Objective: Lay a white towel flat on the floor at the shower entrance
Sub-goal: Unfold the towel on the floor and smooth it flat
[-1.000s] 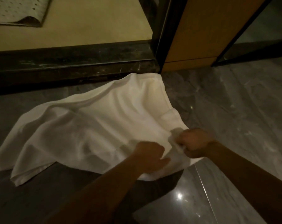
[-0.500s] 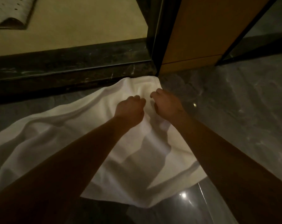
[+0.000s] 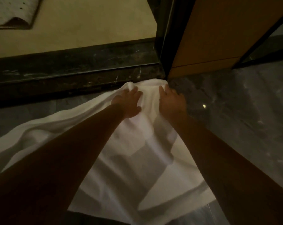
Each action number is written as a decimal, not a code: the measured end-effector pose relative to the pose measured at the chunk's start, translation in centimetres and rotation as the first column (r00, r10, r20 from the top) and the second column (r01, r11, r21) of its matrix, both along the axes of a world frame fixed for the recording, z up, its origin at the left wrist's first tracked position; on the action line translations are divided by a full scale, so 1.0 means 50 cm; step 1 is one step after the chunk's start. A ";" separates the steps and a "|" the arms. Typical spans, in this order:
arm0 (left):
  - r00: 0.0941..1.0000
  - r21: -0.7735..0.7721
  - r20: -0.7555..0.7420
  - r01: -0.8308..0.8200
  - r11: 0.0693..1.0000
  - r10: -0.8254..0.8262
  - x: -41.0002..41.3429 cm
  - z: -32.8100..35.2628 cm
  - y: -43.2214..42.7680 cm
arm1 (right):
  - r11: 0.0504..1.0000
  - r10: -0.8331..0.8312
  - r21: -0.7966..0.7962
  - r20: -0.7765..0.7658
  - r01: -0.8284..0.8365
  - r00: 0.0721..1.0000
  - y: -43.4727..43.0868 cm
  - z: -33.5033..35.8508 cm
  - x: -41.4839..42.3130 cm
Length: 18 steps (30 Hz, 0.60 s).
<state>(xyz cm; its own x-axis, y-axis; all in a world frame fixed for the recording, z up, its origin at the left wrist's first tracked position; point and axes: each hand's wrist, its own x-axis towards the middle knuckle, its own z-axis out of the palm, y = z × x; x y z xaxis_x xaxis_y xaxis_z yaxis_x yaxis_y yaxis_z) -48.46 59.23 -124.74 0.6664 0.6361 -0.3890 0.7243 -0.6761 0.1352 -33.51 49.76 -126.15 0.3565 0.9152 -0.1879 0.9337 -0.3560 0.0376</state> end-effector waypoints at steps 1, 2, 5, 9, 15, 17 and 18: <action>1.000 -0.004 0.000 -0.002 1.000 0.002 -0.001 0.005 -0.002 | 1.000 -0.008 -0.019 0.003 0.008 1.000 0.005 0.004 -0.003; 1.000 -0.002 0.012 -0.006 1.000 0.006 -0.005 0.011 -0.006 | 0.999 -0.015 -0.047 0.010 0.016 1.000 0.009 0.008 -0.008; 0.993 0.036 0.111 -0.054 0.998 0.049 -0.034 0.036 -0.021 | 0.992 -0.051 -0.111 0.049 0.056 0.998 0.026 0.031 -0.023; 0.957 0.128 0.204 -0.236 0.963 0.207 -0.123 0.059 -0.040 | 0.997 0.053 0.050 0.037 -0.055 0.998 0.050 0.062 -0.078; 0.934 0.260 0.164 -0.353 0.899 0.319 -0.302 0.066 -0.020 | 0.901 0.422 0.159 -0.115 -0.403 0.899 0.098 0.062 -0.236; 0.935 0.264 0.090 -0.353 0.897 0.342 -0.341 0.070 -0.006 | 0.881 0.471 0.136 -0.147 -0.454 0.870 0.120 0.057 -0.281; 0.934 0.249 0.067 -0.357 0.900 0.352 -0.355 0.072 0.002 | 0.879 0.476 0.132 -0.163 -0.459 0.864 0.131 0.056 -0.300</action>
<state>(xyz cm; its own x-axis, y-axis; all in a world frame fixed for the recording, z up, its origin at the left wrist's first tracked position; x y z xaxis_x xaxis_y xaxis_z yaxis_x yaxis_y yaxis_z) -66.23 59.30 -121.16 0.3848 0.9066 -0.1731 0.9212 -0.3889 0.0112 -48.48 56.29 -123.34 -0.1504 0.9812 -0.1211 0.9782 0.1299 -0.1622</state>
